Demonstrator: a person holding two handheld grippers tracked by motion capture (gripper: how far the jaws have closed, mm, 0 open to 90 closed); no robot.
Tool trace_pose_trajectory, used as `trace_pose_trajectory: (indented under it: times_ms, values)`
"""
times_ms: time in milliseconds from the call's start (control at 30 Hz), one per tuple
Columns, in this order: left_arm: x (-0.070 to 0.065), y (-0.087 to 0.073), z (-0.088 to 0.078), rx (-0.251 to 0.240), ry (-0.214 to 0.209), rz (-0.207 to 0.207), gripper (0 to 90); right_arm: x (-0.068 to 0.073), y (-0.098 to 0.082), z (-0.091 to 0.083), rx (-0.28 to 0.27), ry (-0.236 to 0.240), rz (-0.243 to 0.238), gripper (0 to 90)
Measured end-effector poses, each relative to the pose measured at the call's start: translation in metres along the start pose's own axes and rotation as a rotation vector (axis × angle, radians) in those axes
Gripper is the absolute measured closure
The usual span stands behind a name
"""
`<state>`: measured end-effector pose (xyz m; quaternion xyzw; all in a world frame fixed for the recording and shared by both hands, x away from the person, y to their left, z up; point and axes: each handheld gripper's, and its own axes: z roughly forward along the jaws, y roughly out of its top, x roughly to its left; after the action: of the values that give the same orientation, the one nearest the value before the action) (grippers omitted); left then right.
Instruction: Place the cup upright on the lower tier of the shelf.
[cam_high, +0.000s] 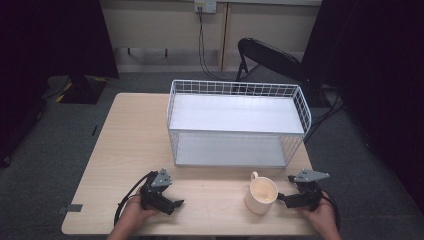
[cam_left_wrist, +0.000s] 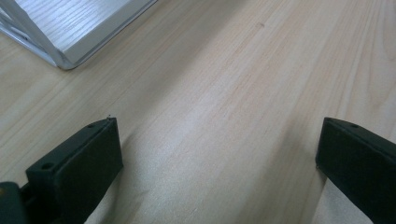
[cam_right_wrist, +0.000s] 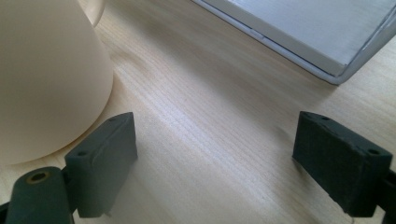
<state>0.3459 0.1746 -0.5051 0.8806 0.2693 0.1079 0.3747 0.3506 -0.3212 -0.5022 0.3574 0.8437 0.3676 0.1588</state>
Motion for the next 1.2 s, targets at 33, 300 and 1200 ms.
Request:
trace_pose_trajectory:
  times_ms: [33, 300, 1200]
  values:
    - [0.0, 0.0, 0.0, 0.0, 0.0, 0.0, 0.0, 0.0, 0.0, 0.0, 0.001, -0.002, 0.002, 12.8]
    - [0.0, 0.0, 0.0, 0.0, 0.0, -0.001, 0.0, 0.004, 0.007, 0.0, 0.045, -0.028, 0.042, 15.3]
    - [0.0, 0.0, 0.0, 0.0, -0.001, -0.001, 0.0, 0.015, 0.061, -0.066, 0.023, 0.006, 0.044, 25.6]
